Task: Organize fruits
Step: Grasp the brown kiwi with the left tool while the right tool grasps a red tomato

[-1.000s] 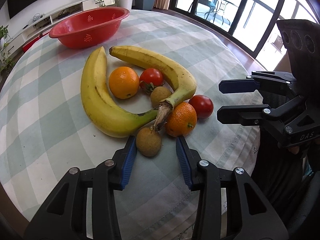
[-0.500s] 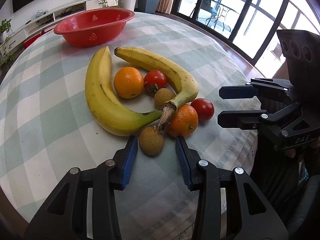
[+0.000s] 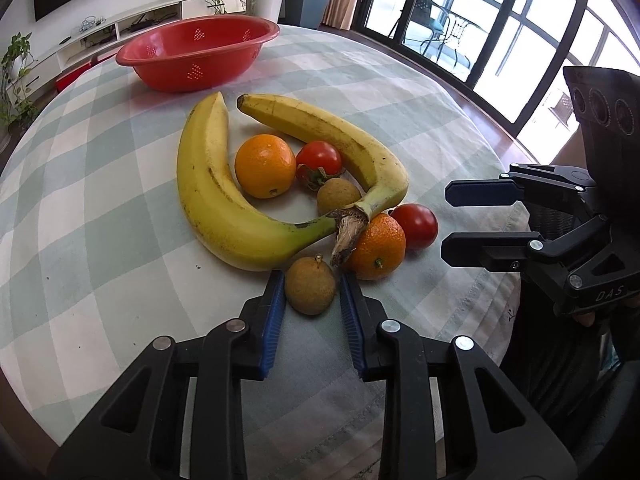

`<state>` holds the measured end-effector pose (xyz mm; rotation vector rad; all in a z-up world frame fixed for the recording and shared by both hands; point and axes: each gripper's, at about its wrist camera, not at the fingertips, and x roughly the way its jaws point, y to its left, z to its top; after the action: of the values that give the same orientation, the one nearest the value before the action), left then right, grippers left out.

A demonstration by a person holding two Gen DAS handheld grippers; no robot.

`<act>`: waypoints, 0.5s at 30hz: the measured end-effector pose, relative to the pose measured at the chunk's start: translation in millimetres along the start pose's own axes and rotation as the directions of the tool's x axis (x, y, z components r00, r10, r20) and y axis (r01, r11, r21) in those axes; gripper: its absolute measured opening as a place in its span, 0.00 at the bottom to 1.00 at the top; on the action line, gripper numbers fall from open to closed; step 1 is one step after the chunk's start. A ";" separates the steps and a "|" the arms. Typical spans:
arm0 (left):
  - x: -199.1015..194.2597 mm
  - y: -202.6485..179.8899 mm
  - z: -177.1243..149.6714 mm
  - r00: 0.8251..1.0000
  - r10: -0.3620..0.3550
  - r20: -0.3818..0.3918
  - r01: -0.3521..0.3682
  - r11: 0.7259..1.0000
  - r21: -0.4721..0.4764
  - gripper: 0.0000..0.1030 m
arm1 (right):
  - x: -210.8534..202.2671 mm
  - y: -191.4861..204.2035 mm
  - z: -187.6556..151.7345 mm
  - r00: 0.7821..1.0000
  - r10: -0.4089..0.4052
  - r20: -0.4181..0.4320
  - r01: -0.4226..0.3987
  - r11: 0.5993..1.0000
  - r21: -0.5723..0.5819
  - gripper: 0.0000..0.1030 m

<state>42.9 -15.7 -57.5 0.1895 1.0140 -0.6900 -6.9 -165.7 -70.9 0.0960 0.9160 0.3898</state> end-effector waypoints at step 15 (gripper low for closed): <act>-7.5 6.5 -8.5 1.000 -0.018 0.008 0.018 0.998 -0.061 0.23 | 7.1 3.6 4.2 1.000 -0.011 -0.027 0.011 1.000 -0.024 0.55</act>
<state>38.3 -3.6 -56.9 0.1247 1.0297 -0.6747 -0.7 -159.4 -72.8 0.0638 0.9381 0.3926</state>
